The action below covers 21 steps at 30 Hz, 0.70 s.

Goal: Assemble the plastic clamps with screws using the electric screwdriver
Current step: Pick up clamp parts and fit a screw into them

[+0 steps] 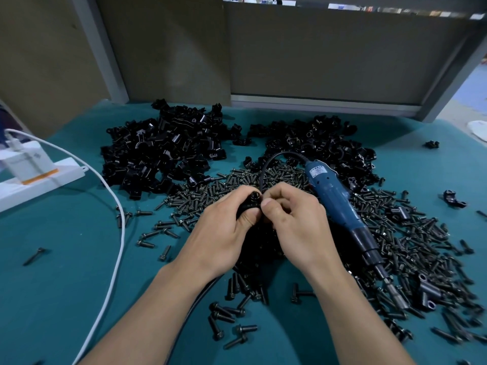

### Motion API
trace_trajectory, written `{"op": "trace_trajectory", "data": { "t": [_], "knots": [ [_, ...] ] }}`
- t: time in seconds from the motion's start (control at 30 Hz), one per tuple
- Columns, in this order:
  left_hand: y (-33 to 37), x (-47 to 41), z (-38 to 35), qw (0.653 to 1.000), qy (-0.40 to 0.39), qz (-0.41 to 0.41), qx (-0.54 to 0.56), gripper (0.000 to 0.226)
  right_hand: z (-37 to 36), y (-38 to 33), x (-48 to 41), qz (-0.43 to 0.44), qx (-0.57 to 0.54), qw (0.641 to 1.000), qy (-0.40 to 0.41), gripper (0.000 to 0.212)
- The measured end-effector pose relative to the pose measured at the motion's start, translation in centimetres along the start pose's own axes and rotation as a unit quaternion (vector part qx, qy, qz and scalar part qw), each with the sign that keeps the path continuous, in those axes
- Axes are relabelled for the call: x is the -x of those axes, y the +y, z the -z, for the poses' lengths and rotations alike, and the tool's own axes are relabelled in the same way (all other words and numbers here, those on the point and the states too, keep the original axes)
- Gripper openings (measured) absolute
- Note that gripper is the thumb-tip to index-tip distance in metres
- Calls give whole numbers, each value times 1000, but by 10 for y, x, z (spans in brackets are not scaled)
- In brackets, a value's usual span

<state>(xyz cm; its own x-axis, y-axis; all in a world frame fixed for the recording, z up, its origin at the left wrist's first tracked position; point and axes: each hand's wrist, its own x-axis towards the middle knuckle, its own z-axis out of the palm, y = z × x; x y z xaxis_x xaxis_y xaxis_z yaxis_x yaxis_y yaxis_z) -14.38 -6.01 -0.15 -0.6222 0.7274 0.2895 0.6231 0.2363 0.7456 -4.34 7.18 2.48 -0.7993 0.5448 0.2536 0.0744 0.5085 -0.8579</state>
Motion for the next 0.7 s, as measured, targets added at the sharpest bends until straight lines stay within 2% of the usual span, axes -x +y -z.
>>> {"op": "trace_trajectory", "data": {
  "t": [0.1, 0.3, 0.4, 0.5, 0.63, 0.7],
  "knots": [
    [-2, -1, 0, 1000, 7, 2, -4, 25, -1, 0, -1, -3, 3, 1000, -5, 22],
    [-1, -1, 0, 1000, 8, -6, 7, 33, -9, 3, -2, -7, 57, 998, 21, 45],
    [0, -1, 0, 1000, 9, -2, 19, 36, -2, 2, -1, 0, 20, 1000, -2, 37],
    [0, -1, -1, 1000, 10, 3, 17, 27, 2, 2, -1, 16, 25, 999, -32, 23],
    [-1, 0, -1, 1000, 21, -3, 7, 27, -8, 1, -1, 1, 69, 998, 6, 42],
    [0, 0, 0, 1000, 20, -3, 18, 26, -5, 2, 0, -2, 52, 999, 10, 44]
  ]
}}
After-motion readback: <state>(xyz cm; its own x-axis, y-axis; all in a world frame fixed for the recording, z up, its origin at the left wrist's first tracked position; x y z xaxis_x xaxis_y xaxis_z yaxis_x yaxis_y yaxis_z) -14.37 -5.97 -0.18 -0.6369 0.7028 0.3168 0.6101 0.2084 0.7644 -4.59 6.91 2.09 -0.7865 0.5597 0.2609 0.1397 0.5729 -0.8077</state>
